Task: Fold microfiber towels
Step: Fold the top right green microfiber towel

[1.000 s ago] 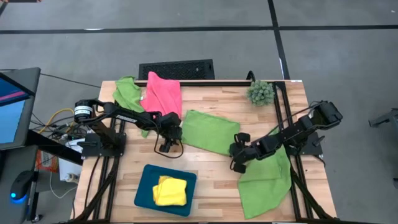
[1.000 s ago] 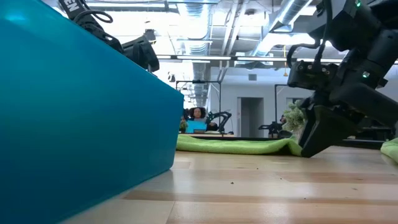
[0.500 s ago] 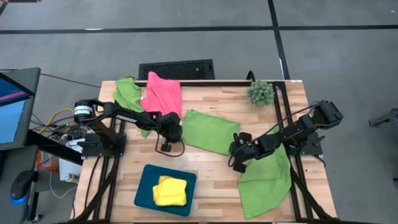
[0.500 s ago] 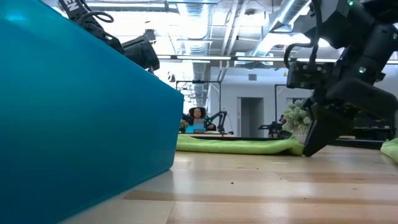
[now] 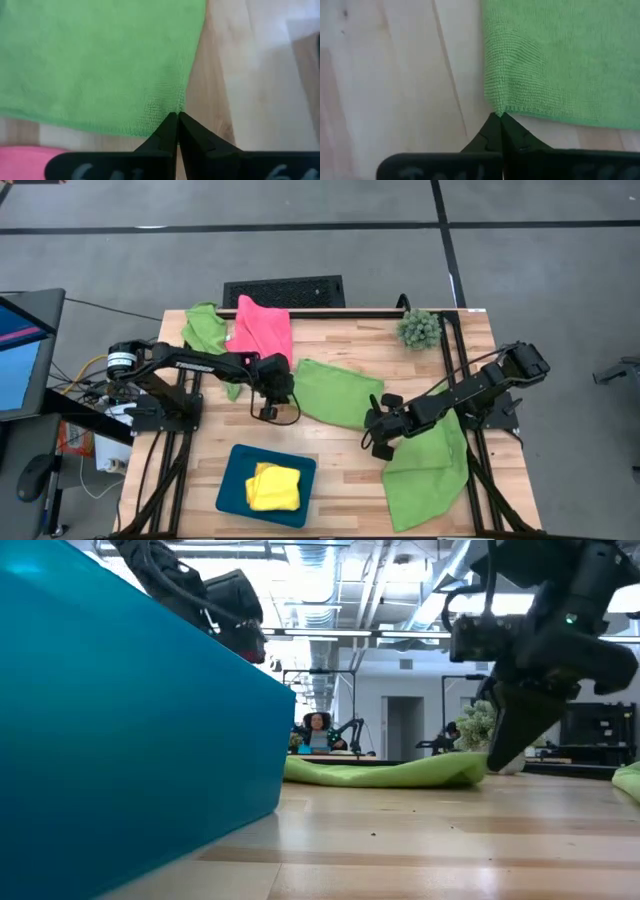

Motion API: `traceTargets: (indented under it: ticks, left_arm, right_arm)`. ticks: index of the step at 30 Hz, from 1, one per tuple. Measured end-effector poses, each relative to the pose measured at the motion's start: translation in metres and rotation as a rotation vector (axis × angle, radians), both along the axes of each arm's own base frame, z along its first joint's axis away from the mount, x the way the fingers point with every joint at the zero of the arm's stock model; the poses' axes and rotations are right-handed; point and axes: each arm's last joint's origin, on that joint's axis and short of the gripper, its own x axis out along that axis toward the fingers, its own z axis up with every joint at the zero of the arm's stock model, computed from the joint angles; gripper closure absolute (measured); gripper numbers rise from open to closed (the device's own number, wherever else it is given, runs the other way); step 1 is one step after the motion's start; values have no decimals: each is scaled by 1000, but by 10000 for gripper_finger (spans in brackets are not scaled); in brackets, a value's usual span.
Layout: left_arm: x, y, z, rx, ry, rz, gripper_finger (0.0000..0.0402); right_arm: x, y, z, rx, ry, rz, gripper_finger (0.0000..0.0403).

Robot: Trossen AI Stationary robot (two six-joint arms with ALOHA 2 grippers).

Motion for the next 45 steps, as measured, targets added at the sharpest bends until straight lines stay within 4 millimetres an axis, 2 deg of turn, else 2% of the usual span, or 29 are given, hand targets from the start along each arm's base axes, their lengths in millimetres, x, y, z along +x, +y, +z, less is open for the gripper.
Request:
traceTargets:
  ticks: [6, 10, 19, 27, 31, 36, 39, 45]
  left_arm:
    - [5, 3, 9, 44, 0, 14, 401]
    - [5, 13, 13, 51, -5, 51, 401]
    - [5, 43, 22, 80, -76, 136, 401]
    - [5, 69, 29, 120, -192, 215, 401]
    - [5, 77, 21, 126, -165, 210, 401]
    - [8, 82, 2, 119, -104, 199, 401]
    - [10, 83, -4, 128, -90, 217, 401]
    - [14, 87, 0, 175, -140, 254, 401]
  right_arm:
    - [2, -7, 8, 11, 28, -50, 399]
    - [-2, -13, 20, 17, 7, -66, 397]
    - [-20, -48, 47, 2, 12, -177, 396]
    - [-19, -80, 46, -24, 41, -251, 397]
    - [-20, -95, 46, -34, 62, -296, 394]
    - [-21, -113, 46, -52, 72, -313, 396]
    - [-23, -120, 46, -60, 78, -322, 393]
    - [-28, -126, 39, -50, 105, -327, 393]
